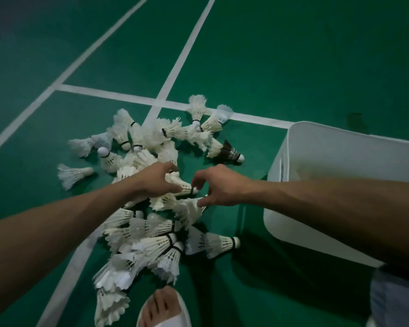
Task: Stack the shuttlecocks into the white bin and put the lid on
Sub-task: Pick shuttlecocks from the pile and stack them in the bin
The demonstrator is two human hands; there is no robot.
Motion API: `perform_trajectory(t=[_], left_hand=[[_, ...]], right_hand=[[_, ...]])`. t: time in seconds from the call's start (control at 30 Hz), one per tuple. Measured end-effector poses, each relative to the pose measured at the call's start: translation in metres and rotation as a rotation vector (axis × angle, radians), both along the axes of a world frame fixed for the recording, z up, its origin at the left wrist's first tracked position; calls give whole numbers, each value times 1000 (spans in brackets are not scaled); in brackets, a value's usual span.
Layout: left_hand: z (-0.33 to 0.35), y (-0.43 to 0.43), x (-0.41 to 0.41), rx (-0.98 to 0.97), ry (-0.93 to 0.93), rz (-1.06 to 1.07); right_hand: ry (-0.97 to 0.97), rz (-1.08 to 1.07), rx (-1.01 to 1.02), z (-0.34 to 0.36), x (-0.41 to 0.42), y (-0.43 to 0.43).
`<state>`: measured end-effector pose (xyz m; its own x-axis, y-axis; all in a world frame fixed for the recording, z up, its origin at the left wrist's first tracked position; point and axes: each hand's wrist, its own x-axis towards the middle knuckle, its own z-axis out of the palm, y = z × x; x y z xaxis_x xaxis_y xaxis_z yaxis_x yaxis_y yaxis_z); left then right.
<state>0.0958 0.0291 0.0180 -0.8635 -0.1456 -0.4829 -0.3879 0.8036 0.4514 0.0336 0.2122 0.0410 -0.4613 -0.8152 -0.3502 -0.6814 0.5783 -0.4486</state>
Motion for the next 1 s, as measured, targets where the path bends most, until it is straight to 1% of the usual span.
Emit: perform_trajectory(t=[0.07, 0.1, 0.2, 0.27, 0.33, 0.47, 0.63, 0.7, 0.9, 1.0], left_hand=[[-7, -1, 4, 129, -26, 5], [-10, -1, 5, 138, -32, -33], [-16, -1, 8, 40, -17, -182], [-20, -2, 9, 2, 8, -213], [-25, -4, 11, -13, 48, -191], [-31, -8, 16, 19, 161, -120], [-32, 1, 25, 94, 244, -83], [-32, 5, 24, 117, 232, -98], [-35, 16, 23, 223, 82, -134], [-37, 25, 24, 224, 85, -157]], right_hand=[[-48, 65, 22, -14, 7, -9], [-71, 92, 30, -21, 10, -13], [-95, 140, 40, -39, 18, -20], [-110, 144, 40, -46, 20, -24], [-104, 138, 43, -52, 21, -27], [-77, 100, 23, -59, 16, -31], [-84, 54, 18, -59, 9, -24], [-86, 42, 14, -57, 6, -20], [-123, -6, 56, -40, -2, -12], [-86, 17, 108, -35, -10, -9]])
